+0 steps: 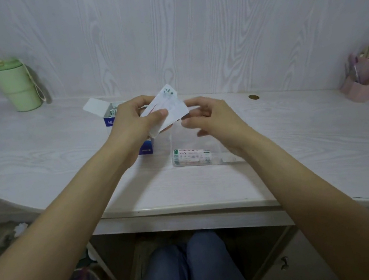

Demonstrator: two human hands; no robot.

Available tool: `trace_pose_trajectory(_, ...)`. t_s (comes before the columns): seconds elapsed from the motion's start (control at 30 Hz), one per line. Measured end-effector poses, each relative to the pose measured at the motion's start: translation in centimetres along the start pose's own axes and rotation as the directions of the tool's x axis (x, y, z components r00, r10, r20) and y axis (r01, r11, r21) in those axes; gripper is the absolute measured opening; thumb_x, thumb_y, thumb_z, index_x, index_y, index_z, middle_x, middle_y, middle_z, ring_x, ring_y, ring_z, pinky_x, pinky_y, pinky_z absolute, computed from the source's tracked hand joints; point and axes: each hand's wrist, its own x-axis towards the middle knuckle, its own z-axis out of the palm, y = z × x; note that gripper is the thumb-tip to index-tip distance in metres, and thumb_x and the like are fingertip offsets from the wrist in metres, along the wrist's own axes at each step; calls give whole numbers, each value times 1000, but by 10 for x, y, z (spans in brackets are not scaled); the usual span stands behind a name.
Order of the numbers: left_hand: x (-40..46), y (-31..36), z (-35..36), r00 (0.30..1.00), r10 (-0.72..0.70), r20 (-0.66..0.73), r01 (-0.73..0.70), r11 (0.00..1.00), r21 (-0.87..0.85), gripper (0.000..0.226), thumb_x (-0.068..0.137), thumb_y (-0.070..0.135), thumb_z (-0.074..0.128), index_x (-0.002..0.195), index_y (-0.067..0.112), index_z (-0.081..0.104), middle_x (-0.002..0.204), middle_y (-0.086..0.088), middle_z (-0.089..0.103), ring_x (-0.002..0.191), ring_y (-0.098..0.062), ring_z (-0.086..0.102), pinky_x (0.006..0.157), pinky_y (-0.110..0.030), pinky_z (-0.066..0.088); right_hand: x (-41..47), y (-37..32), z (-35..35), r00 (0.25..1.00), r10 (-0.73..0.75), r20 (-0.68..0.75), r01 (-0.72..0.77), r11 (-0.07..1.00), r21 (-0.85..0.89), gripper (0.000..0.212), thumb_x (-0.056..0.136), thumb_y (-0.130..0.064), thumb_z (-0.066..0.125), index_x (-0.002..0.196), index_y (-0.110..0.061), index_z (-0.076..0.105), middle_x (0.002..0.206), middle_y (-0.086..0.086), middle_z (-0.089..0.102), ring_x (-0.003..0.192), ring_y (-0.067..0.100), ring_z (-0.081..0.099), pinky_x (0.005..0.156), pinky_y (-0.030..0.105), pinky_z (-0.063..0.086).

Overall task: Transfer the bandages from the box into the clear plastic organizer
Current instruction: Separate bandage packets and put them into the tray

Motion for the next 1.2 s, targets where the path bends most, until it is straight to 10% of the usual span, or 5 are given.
trace_pose_trajectory(0.57,-4,1,7,998,-35,60,34,999,19,11,83,10,69,88,20,66,85,-1,68,75,-15,65,70,-31,54,-6,9,-3,992,11,-127,18,974,225,16,78,-3,74,93,-3,68,70,10,67,59,13,67,65,20,55)
trace_pose_trajectory(1.2,-3,3,15,991,-57,119,34,983,183,5,82,17,72,86,17,70,90,-10,70,77,-21,65,67,-32,50,-8,6,-6,993,-69,-98,69,998,-1,28,75,-2,76,102,-8,67,74,6,69,54,13,64,55,20,51)
